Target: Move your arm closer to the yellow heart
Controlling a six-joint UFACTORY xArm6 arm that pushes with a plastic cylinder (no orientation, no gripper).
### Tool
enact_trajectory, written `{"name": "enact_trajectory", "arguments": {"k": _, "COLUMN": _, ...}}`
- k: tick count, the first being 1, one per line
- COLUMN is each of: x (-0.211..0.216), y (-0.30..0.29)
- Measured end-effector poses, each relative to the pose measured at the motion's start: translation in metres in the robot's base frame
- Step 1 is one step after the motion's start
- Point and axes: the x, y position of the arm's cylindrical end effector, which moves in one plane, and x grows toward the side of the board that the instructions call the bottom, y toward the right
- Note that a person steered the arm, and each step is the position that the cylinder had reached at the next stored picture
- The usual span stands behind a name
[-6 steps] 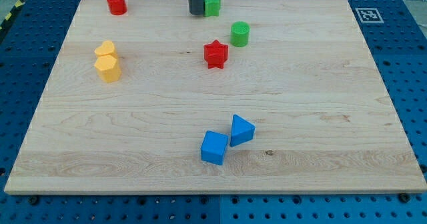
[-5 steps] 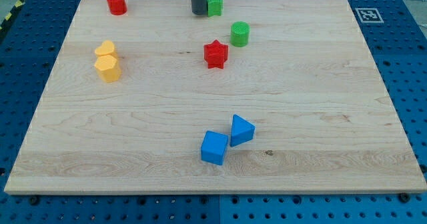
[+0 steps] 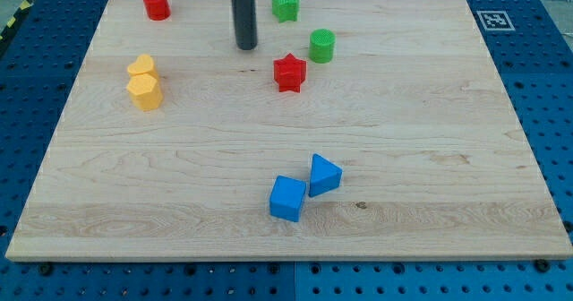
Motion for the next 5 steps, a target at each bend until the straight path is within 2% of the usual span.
{"name": "enact_trajectory", "arguments": {"k": 3, "x": 0.011, "y": -0.135}}
{"name": "enact_trajectory", "arguments": {"k": 5, "x": 0.081, "y": -0.151}}
